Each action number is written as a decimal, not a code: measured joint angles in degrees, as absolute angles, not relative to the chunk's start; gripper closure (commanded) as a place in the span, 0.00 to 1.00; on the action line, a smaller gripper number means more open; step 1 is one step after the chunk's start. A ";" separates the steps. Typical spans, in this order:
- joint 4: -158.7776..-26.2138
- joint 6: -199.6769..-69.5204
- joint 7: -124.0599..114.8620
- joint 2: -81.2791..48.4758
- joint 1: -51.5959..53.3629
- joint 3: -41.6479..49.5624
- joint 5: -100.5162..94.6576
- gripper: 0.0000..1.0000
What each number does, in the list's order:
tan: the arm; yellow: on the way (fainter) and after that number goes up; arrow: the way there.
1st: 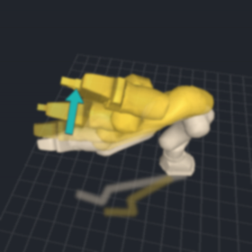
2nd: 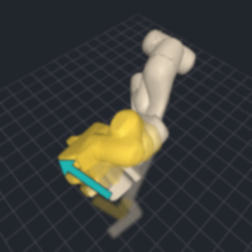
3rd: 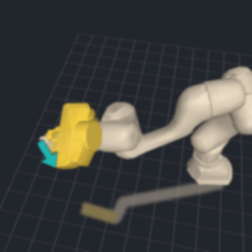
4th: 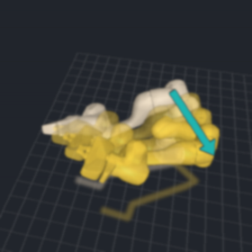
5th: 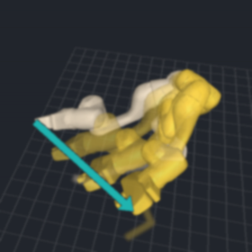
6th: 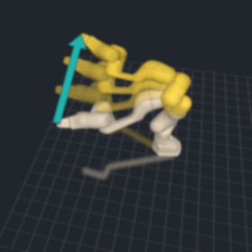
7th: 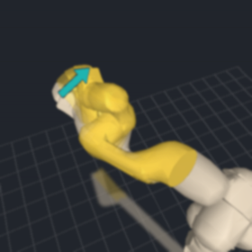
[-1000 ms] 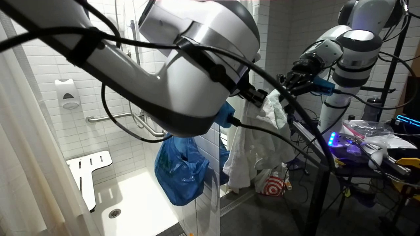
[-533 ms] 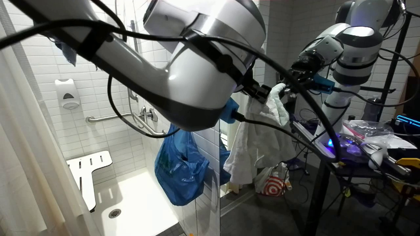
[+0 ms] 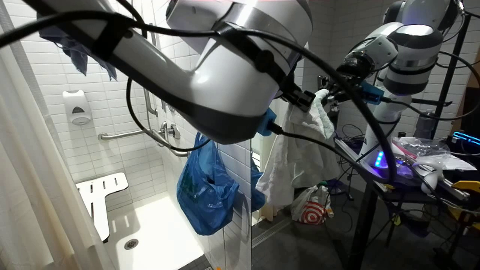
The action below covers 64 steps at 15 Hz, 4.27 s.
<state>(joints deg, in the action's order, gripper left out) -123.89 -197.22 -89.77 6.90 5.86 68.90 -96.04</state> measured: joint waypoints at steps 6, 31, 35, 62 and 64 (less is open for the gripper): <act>-122.69 -197.75 -92.42 6.94 5.86 69.23 -96.36 0.99; -117.25 -197.78 -96.34 16.71 -1.26 66.50 -100.82 0.99; -117.25 -197.78 -96.34 17.91 -2.75 64.71 -101.05 0.99; -115.65 -197.77 -106.61 11.86 -3.45 55.57 -103.47 0.99; -115.27 -197.77 -108.01 11.61 -3.45 55.54 -104.26 0.99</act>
